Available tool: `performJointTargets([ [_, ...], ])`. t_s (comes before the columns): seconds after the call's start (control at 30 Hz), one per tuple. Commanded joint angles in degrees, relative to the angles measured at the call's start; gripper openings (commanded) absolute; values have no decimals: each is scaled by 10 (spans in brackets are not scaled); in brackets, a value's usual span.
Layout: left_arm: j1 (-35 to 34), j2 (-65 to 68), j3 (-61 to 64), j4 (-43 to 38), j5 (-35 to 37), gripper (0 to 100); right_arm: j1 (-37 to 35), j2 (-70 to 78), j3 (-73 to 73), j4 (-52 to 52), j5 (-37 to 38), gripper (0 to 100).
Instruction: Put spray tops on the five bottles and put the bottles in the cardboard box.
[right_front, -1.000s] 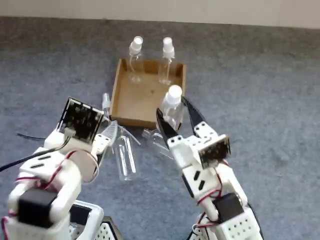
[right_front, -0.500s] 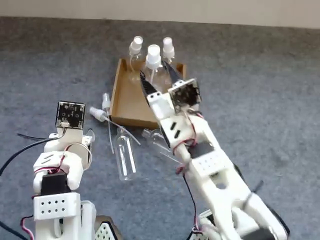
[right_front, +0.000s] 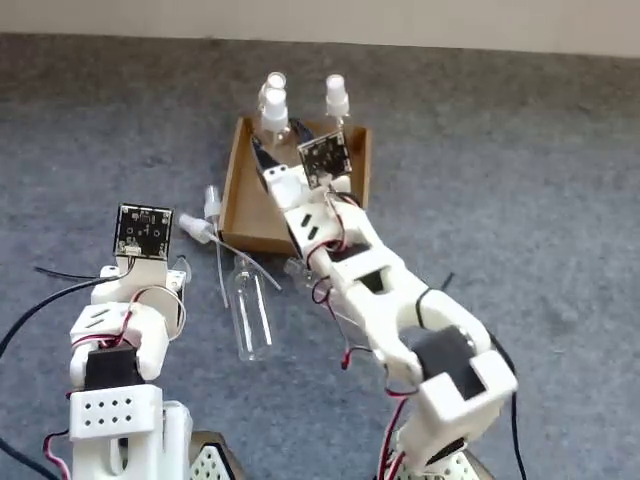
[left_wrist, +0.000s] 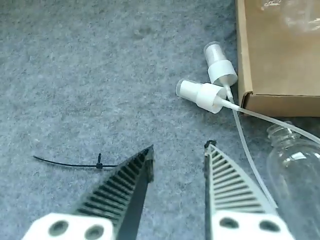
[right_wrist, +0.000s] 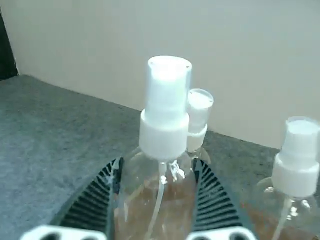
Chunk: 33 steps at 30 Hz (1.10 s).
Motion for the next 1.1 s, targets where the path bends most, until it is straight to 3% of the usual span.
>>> performJointTargets([
  [0.0,-7,-7,-3,-13,1,158,-14,32,-62,-15,-31,4],
  [0.47,-7,-6,-2,-11,1,158,-22,140,-142,-15,-30,4],
  [0.63,-7,-6,-2,-11,1,158,-25,149,-151,-15,17,4],
  [1.07,-7,-6,-2,-11,1,158,-25,149,-150,-15,21,7],
])
